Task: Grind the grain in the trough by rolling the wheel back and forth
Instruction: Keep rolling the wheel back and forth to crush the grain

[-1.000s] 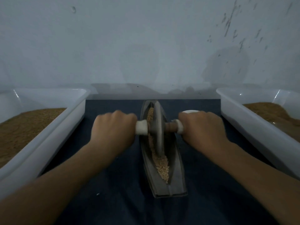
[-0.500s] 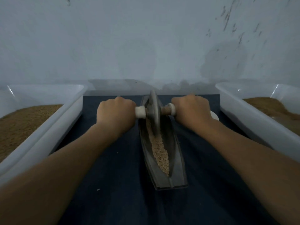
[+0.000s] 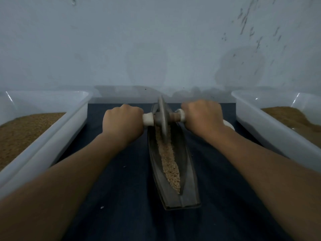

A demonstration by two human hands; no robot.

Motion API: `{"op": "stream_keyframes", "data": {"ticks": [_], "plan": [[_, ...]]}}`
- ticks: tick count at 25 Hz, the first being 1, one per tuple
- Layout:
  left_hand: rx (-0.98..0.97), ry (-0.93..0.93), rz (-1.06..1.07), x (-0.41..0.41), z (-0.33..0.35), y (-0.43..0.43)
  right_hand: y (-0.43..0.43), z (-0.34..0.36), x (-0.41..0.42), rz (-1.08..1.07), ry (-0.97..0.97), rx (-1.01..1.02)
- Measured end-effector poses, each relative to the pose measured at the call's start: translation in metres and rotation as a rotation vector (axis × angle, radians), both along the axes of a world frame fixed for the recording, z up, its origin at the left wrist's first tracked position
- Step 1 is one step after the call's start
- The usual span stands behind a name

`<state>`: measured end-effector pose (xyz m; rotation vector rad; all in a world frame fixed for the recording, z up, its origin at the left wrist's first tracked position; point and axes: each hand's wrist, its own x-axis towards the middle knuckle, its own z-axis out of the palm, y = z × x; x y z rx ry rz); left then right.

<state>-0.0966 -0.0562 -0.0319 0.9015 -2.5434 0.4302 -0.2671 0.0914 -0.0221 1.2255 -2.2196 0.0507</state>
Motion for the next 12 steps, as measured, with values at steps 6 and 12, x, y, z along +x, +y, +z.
{"op": "stream_keyframes", "data": {"ticks": [6, 12], "plan": [[-0.218, -0.007, -0.123, 0.044, -0.005, 0.037, 0.058, -0.019, 0.026, 0.080, 0.057, -0.036], [-0.200, -0.045, -0.083, 0.030, -0.004, 0.029, 0.048, -0.026, 0.016, 0.044, 0.005, -0.044]]}}
